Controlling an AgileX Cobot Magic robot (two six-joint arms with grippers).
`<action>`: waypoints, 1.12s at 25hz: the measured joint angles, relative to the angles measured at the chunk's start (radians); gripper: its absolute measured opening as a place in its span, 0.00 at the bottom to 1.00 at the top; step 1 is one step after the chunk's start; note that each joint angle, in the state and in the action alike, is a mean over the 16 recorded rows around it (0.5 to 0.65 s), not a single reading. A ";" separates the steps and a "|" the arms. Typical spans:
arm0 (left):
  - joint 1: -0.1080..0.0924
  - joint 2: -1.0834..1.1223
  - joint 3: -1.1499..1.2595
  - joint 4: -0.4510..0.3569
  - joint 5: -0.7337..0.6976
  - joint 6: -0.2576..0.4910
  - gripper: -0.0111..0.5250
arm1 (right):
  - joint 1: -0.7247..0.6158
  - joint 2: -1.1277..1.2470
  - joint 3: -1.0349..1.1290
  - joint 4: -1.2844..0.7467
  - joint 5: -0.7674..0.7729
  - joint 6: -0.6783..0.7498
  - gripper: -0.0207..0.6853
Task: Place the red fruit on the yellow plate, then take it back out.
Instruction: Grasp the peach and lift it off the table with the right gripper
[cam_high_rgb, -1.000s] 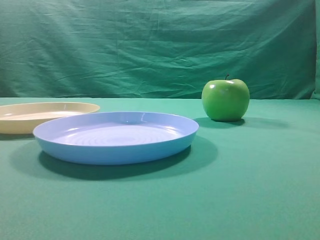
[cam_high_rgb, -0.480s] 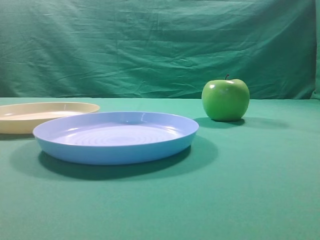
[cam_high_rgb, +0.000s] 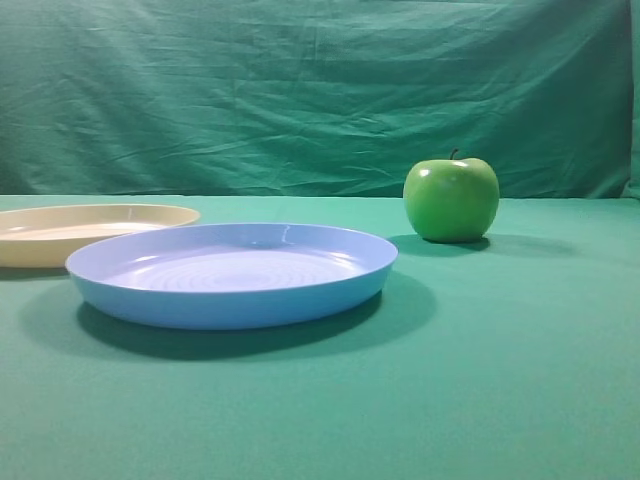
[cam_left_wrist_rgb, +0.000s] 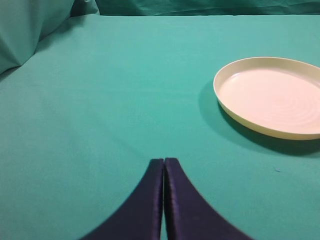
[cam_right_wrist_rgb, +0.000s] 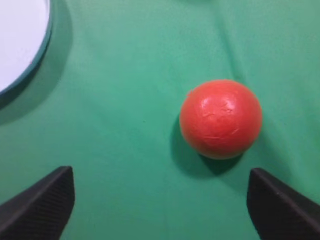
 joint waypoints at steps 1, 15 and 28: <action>0.000 0.000 0.000 0.000 0.000 0.000 0.02 | 0.000 0.026 -0.002 -0.006 -0.017 0.000 0.94; 0.000 0.000 0.000 0.000 0.000 0.000 0.02 | 0.001 0.294 -0.041 -0.049 -0.169 -0.005 0.78; 0.000 0.000 0.000 0.000 0.000 0.000 0.02 | 0.017 0.316 -0.268 -0.073 -0.042 -0.009 0.38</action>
